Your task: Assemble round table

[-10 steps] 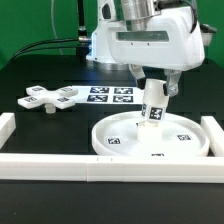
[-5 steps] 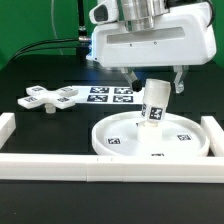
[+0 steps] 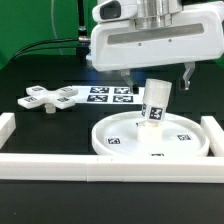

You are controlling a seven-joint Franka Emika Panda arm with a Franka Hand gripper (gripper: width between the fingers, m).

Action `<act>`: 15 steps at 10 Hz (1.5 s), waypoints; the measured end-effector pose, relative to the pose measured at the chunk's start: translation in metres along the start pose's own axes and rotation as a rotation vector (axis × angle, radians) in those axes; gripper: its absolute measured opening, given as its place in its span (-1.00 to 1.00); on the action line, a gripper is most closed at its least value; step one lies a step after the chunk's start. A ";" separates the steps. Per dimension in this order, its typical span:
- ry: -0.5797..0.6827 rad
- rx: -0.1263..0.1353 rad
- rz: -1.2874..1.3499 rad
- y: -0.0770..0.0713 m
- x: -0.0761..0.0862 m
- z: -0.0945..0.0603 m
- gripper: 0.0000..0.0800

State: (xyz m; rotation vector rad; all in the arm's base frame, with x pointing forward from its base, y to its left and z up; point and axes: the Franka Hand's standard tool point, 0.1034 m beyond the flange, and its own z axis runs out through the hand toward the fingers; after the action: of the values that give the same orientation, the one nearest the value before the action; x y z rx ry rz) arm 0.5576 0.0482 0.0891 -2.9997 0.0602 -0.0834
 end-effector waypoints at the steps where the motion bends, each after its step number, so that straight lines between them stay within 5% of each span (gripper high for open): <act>1: 0.000 -0.001 -0.068 0.000 0.000 0.000 0.62; 3: -0.003 -0.006 -0.231 0.000 0.000 0.001 0.62; 6: -0.009 -0.054 -0.562 -0.006 0.000 0.005 0.62; 11: -0.021 -0.064 -0.894 -0.003 0.002 0.004 0.62; 15: -0.043 -0.133 -1.293 -0.005 0.007 0.005 0.62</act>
Offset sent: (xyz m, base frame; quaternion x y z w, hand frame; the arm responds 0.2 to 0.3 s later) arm 0.0050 0.0003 -0.0044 -0.0548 0.0025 -0.2863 0.9566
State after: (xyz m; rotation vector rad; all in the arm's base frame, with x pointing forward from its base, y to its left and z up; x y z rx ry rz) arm 0.5647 0.0533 0.0847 -2.5825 -1.8612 -0.1370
